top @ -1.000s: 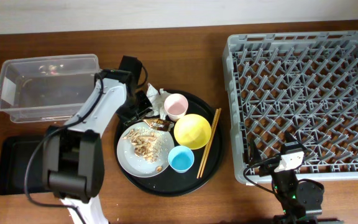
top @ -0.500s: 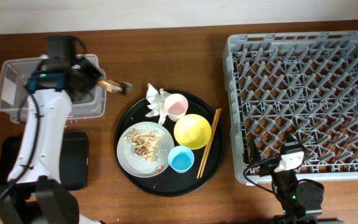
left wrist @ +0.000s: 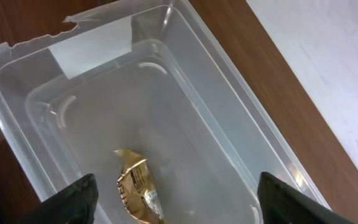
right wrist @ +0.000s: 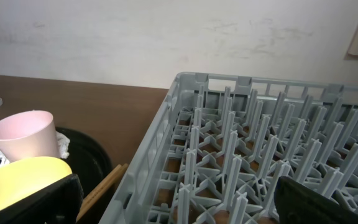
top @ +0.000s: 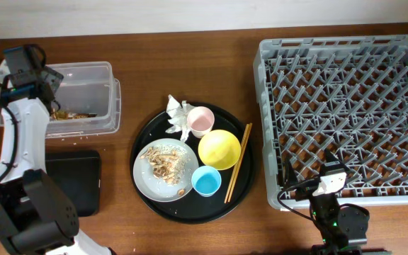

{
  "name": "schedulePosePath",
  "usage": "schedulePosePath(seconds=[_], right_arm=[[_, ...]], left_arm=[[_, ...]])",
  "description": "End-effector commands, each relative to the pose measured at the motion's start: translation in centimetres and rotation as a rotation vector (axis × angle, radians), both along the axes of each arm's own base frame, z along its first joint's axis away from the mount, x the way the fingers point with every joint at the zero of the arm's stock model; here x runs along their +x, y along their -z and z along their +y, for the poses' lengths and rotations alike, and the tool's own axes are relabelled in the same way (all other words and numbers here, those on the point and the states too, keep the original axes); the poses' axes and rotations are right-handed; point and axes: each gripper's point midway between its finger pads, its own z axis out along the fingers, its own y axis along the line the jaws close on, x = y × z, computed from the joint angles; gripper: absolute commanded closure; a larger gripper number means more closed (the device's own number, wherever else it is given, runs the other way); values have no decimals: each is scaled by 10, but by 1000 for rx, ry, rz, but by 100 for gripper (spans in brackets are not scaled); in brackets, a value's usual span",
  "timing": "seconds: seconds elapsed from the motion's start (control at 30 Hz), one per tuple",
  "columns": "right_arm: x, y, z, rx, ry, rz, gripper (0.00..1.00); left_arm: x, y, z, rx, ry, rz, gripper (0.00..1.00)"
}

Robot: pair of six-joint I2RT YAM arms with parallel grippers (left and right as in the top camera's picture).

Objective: Sort waste into correct bins and load items into the dishwasher rack
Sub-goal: 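Carry the gold wrapper left and drop it into the clear bin, then return the left gripper to the tray and grasp the white tissue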

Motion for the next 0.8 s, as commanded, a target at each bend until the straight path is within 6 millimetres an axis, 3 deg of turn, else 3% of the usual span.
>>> schedulePosePath(seconds=[0.0, 0.03, 0.07, 0.13, 0.3, 0.43, 0.57, 0.63, 0.67, 0.77], right_arm=[[0, 3, 1, 0, -1, 2, 1], [0, 3, 1, 0, -1, 2, 1], [0, 3, 1, 0, -1, 3, 1], [0, 3, 1, 0, -1, 3, 1], [0, 3, 1, 0, -1, 3, 1], [0, 3, 1, 0, -1, 2, 1], [0, 3, 1, 0, -1, 3, 1], [0, 3, 1, 0, -1, 3, 1], [0, 3, 1, 0, -1, 3, 1], [0, 3, 1, 0, -1, 3, 1]], left_arm=[[16, -20, -43, -169, 195, -100, 16], [20, -27, -62, -222, 297, -129, 17], [26, -43, -103, -312, 506, -187, 39], [27, -55, -153, -351, 717, -214, 42], [7, -30, -258, -318, 903, -38, 43], [-6, -9, -285, -79, 877, 118, 43], [-16, 22, -326, -50, 948, 205, 49], [-15, 45, -334, -58, 959, 252, 49], [-15, 68, -334, -82, 934, 295, 49], [-15, 94, -334, -92, 929, 347, 49]])
